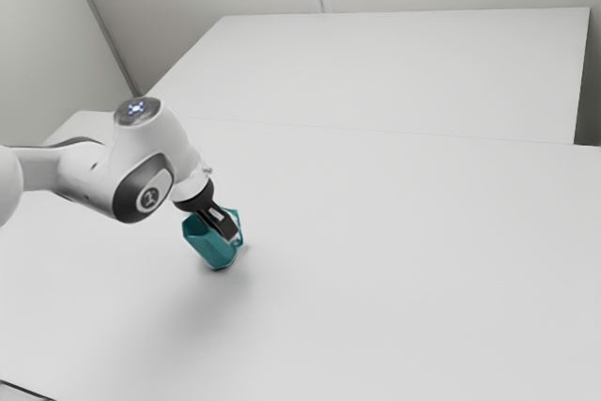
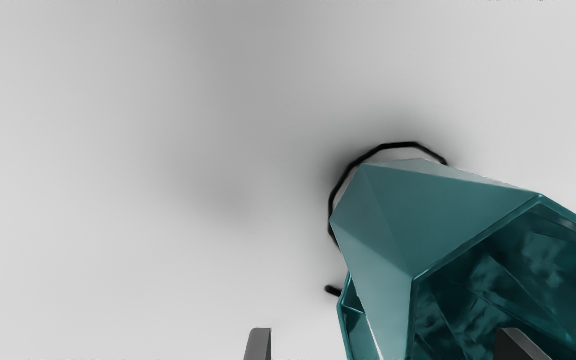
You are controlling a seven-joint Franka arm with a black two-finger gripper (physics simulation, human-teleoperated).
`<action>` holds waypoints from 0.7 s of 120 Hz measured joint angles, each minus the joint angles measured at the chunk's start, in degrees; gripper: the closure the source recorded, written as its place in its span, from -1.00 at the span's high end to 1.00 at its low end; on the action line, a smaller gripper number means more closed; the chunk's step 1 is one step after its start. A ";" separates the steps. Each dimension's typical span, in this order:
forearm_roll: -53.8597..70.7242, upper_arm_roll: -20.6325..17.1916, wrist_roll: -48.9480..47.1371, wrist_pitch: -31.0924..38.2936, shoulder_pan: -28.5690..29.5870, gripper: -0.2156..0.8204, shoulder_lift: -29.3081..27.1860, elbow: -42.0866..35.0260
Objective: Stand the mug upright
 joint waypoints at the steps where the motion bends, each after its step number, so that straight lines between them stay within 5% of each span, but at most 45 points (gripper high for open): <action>1: 0.00 0.00 0.00 -0.09 0.00 0.33 -0.12 0.00; 31: 0.11 -0.08 0.00 -4.92 -1.41 0.50 -3.49 4.59; 84: 0.06 0.22 0.00 -32.15 -1.99 0.57 7.55 38.28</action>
